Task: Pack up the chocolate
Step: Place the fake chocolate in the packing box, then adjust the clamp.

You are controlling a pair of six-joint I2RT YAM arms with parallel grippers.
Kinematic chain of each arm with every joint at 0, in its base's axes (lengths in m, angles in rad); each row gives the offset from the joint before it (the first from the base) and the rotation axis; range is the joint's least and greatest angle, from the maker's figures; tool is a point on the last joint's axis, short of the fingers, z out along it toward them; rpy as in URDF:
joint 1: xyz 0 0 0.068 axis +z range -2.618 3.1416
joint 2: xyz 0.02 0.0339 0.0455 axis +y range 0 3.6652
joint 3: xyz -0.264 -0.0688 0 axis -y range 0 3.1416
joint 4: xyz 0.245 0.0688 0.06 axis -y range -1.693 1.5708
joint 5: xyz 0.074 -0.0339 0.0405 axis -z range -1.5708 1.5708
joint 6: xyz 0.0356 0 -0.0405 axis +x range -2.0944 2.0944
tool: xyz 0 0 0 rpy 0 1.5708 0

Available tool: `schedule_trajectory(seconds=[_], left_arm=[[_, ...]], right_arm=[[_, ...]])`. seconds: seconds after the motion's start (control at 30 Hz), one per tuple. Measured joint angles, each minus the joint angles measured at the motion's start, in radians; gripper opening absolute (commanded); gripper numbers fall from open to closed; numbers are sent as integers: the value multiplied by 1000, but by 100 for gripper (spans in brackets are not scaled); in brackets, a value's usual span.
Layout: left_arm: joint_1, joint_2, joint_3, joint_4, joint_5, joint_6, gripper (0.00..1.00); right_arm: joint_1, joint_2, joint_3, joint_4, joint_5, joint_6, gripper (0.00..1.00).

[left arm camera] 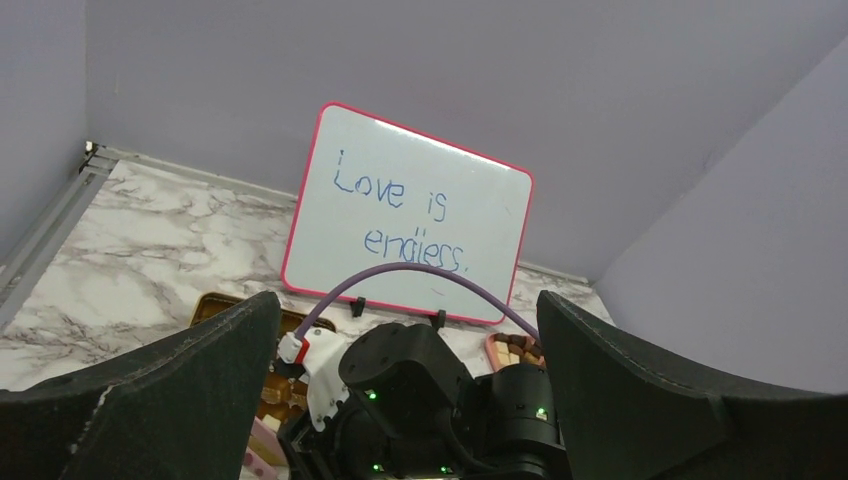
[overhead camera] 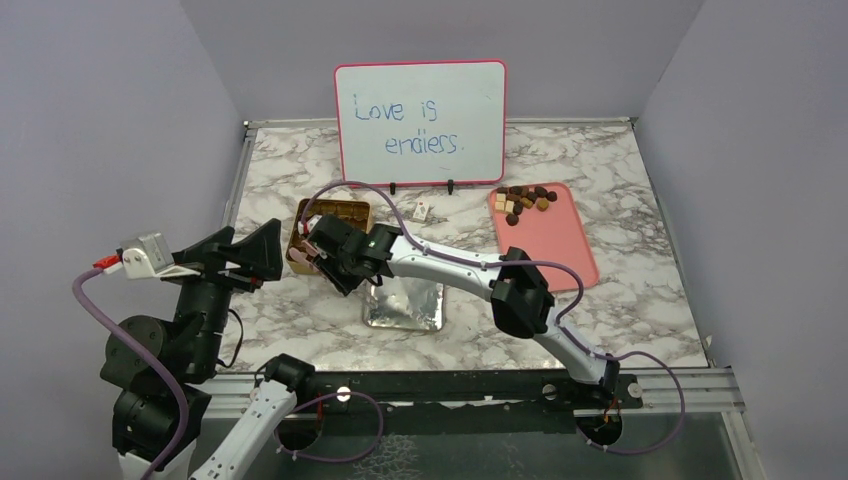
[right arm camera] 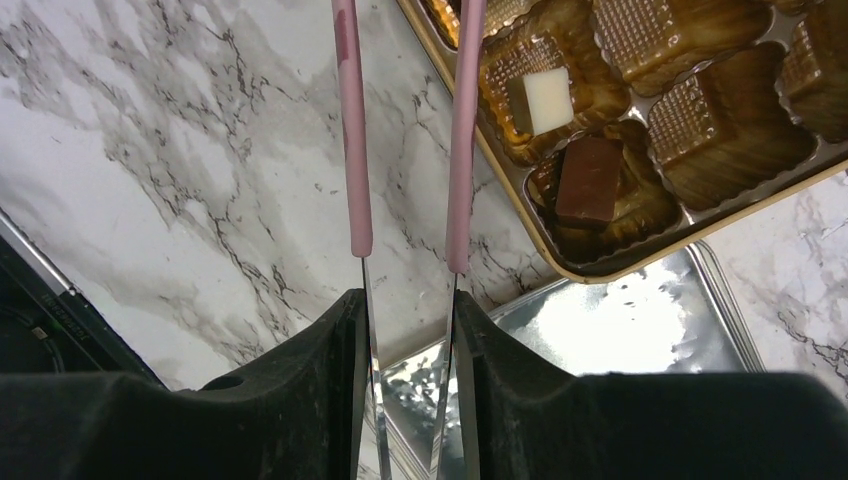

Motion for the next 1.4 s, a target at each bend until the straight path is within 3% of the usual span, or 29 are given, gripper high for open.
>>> schedule_trajectory(seconds=[0.4,0.83,1.13,1.4], left_arm=[[0,-7,-67,-5,-31,24,99],[0,56,-177,-6,15,47,98],[0,87,-302,34,142,2,95],[0,271,-340,134,357,-61,95]], right_arm=[[0,-32,-32,-4,-16,-9,38],[0,-369,-385,53,-3,12,38],[0,-688,-635,79,71,57,38],[0,-846,-802,97,111,94,35]])
